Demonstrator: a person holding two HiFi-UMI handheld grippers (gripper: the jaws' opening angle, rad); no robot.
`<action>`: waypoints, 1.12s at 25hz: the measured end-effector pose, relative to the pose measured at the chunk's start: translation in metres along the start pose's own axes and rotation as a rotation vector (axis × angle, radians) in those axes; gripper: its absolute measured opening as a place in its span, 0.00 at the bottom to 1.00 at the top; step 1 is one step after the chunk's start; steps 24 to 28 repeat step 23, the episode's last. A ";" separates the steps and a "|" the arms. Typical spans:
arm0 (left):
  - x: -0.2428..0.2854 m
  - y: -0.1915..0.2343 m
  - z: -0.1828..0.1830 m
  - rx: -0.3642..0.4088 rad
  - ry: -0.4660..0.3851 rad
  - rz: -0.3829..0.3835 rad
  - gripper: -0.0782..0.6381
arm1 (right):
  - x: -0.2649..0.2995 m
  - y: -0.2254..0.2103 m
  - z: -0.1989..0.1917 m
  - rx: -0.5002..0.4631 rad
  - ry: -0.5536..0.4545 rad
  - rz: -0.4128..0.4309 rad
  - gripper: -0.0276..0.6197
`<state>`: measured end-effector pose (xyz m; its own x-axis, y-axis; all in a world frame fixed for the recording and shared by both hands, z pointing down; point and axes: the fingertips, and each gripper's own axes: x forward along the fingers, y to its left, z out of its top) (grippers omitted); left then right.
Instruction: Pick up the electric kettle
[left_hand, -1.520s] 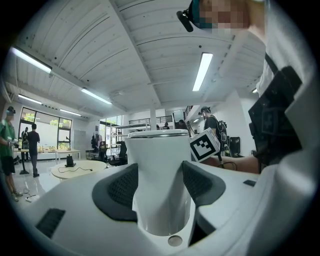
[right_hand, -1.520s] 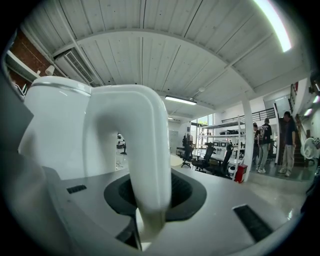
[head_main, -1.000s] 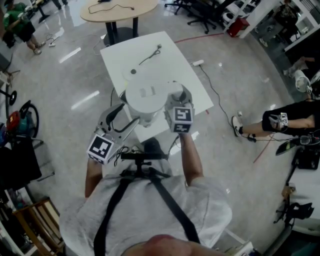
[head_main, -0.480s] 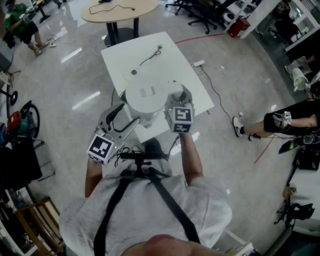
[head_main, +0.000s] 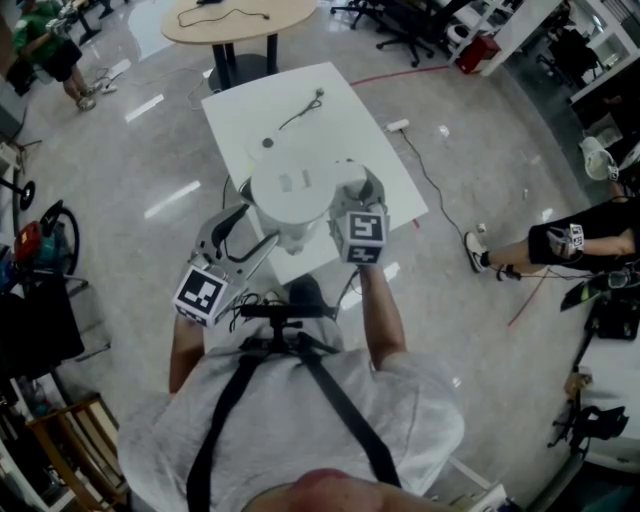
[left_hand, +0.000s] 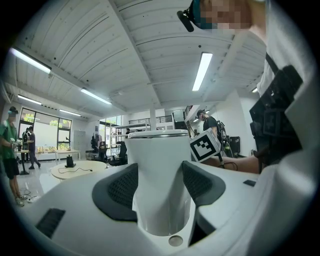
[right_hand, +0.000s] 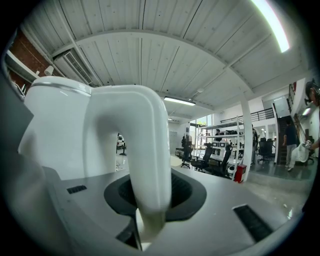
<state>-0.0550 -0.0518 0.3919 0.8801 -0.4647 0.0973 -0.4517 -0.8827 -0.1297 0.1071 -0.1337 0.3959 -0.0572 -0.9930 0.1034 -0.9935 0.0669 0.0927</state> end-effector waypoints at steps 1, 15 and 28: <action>0.000 0.000 0.000 0.003 0.000 0.000 0.49 | 0.000 0.000 0.001 -0.001 -0.001 0.001 0.18; 0.002 0.002 0.003 0.004 0.002 0.001 0.49 | 0.001 -0.001 0.004 -0.003 -0.004 0.000 0.18; -0.001 0.001 0.000 0.009 0.004 -0.004 0.49 | 0.000 0.001 0.002 -0.001 -0.008 -0.005 0.18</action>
